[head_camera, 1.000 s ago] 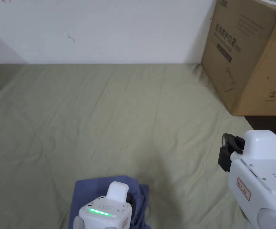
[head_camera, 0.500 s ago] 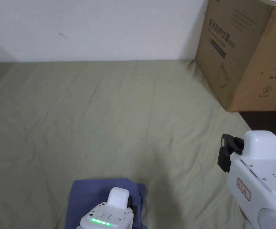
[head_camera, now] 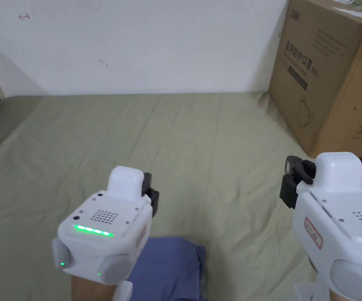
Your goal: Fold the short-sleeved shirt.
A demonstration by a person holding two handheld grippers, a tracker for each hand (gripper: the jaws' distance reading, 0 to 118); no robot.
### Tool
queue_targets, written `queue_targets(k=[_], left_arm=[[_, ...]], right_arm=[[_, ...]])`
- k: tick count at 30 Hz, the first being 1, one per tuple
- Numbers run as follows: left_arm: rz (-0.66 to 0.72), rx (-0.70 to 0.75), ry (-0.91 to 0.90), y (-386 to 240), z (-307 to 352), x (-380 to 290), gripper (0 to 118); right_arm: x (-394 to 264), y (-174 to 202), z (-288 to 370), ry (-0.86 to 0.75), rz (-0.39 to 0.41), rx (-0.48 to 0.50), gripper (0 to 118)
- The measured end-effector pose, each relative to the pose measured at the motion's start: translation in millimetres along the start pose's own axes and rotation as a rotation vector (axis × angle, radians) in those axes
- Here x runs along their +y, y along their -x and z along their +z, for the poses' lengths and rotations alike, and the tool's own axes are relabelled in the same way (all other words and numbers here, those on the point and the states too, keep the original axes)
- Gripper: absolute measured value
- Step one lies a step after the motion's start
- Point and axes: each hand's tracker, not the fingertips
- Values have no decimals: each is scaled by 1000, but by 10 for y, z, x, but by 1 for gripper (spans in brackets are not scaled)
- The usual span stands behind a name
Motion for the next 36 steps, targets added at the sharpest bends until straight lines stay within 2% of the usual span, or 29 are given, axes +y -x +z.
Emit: queue_targets(k=[8,17,32,36], left_arm=[[-41,164,-95,614,279,270,0],[2,257,-112,988,511,177,0],[37,261,-124,1055,538,116,0],[31,264,-114,1074,529,94,0]], right_arm=[[74,163,44,-64,17,-5,0],[55,285,26,-87,28,-15,0],[-39,450,-115,-56,33,18,0],[-180,567,-217,-32,23,58,0]])
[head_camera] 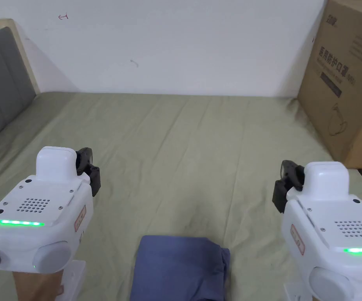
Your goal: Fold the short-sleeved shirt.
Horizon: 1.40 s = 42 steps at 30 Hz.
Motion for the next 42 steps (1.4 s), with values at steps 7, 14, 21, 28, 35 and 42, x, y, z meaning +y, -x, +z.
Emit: queue_targets(k=[7,14,21,28,35,42], left_arm=[[-2,-22,12,32,-16,-41,0],[-13,-47,25,60,-50,-105,0],[-11,-61,53,93,-94,-206,0],[86,-124,185,95,-208,-395,0],[318,-237,609,76,-632,-974,45],[456,-320,958,0,-1028,-1731,104]], right_arm=[[-547,389,-292,92,10,88,0],[-1374,778,-595,291,1,156,0],[-2051,1023,-803,514,39,181,0],[-2409,1001,-874,612,2,165,0],[-2370,997,-861,626,9,177,0],[-2374,962,-879,631,0,185,0]])
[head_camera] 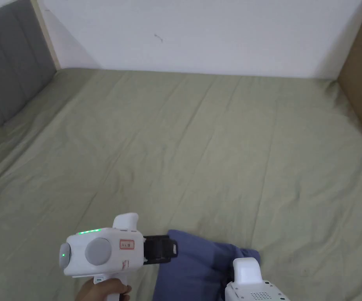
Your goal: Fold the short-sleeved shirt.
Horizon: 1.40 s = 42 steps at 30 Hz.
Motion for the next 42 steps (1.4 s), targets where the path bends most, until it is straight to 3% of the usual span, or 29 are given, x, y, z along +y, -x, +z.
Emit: queue_targets(k=[3,5,7,9,12,20,24,30,36,42], left_arm=[[2,-33,43,106,-224,-4,103],[21,-50,102,130,-349,-34,96],[17,-71,123,136,-444,-71,72],[7,-76,100,111,-455,-125,56],[42,-151,88,86,-407,-138,17],[-14,-165,10,89,5,50,12],[-93,-53,-35,392,361,315,12],[-107,178,-80,1384,1079,797,11],[-48,407,-120,2292,1672,1137,12],[0,506,-97,2819,1780,1251,11]], right_arm=[[5,8,15,1,0,3,0],[7,6,17,-1,-1,5,0],[8,1,18,0,-1,8,0],[12,-27,0,3,-5,13,0],[54,-54,35,7,-1,26,0],[398,-97,438,-90,11,27,0],[622,-71,673,-180,22,11,0],[921,48,871,-260,19,-5,0],[1098,256,829,-293,29,-8,0],[1192,452,682,-292,38,17,0]])
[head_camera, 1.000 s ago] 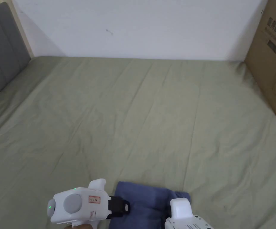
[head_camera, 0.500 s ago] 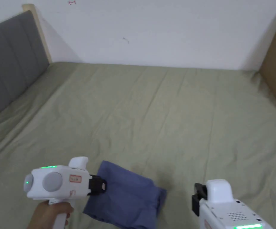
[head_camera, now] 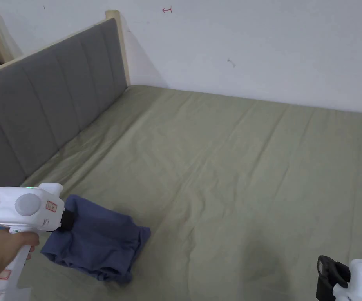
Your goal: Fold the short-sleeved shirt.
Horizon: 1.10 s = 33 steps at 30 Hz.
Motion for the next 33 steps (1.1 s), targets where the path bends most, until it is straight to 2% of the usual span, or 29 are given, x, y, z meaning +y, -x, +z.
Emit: queue_targets(k=[3,5,6,7,8,9,10,19,23,28,33], left_arm=[[0,-1,13,-17,-129,-12,13],[-31,51,18,-91,-170,-16,13],[-37,60,19,-76,-203,-1,20],[-28,74,23,-86,-205,4,34],[-24,84,27,-92,-195,17,54],[0,77,31,-108,-149,19,80],[22,60,5,-78,-112,30,88],[50,23,-264,-568,873,129,89],[-8,45,-457,-1074,1500,99,88],[-77,-7,-707,-1779,2180,-95,88],[-114,-58,-915,-2419,2520,-394,88]], right_arm=[[-10,37,-48,11,12,0,0],[-17,29,-50,18,17,-5,0],[-20,19,-46,19,17,-7,0],[-20,1,-33,19,15,-9,0],[-19,-14,-19,18,17,-13,0],[-11,-32,-1,17,18,-17,0],[-5,-57,24,11,17,-23,0],[344,-318,418,-119,3,-55,0],[599,-467,674,-210,19,-77,0],[893,-664,1027,-310,39,-106,0],[1080,-856,1324,-396,54,-137,0]])
